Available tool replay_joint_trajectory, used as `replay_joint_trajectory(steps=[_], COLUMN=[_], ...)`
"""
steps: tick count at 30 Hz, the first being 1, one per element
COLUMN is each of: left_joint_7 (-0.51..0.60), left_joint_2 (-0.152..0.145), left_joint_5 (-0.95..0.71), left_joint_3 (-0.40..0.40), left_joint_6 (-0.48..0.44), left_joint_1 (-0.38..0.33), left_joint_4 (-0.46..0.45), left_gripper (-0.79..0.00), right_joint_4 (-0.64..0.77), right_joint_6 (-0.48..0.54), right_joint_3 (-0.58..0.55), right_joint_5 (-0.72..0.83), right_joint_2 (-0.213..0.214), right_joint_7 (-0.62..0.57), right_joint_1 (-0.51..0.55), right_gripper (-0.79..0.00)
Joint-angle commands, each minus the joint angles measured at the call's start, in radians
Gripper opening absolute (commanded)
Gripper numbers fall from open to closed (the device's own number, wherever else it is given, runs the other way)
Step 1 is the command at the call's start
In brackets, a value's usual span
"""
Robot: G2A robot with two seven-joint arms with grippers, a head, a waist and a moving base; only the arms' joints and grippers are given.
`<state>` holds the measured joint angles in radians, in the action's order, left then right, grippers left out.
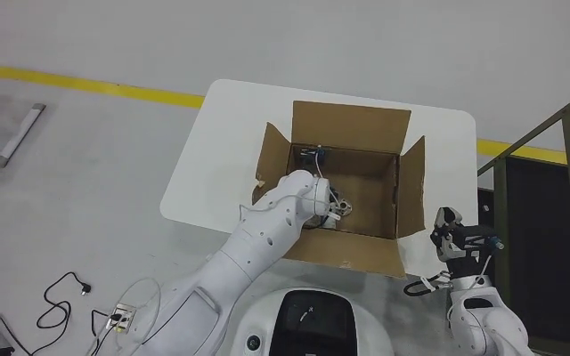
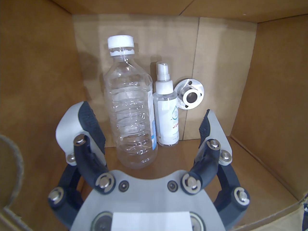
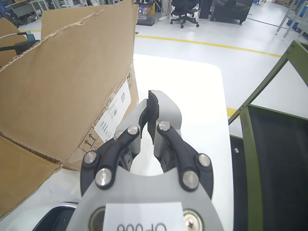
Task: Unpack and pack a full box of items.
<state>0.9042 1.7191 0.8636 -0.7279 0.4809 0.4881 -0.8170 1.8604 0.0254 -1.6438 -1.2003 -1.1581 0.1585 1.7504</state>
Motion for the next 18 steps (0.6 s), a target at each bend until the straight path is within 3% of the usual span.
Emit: replay_joint_trajectory(steps=[1, 10, 18], left_joint_7=[-0.002, -0.041, -0.041], left_joint_2=[0.011, 0.06, 0.06], left_joint_5=[-0.004, -0.031, -0.031], left_joint_3=[0.009, 0.043, 0.043], left_joint_6=[-0.003, -0.028, -0.028], left_joint_1=[-0.013, -0.051, -0.051], left_joint_4=[0.032, 0.162, 0.162], left_gripper=[0.0, 0.0, 0.0], right_joint_4=[0.0, 0.0, 0.0], right_joint_6=[0.0, 0.0, 0.0], right_joint_3=[0.0, 0.0, 0.0], right_joint_5=[0.0, 0.0, 0.0], right_joint_2=[0.0, 0.0, 0.0], right_joint_7=[0.0, 0.0, 0.0], right_joint_1=[0.0, 0.0, 0.0], right_gripper=[-0.785, -0.785, -0.785])
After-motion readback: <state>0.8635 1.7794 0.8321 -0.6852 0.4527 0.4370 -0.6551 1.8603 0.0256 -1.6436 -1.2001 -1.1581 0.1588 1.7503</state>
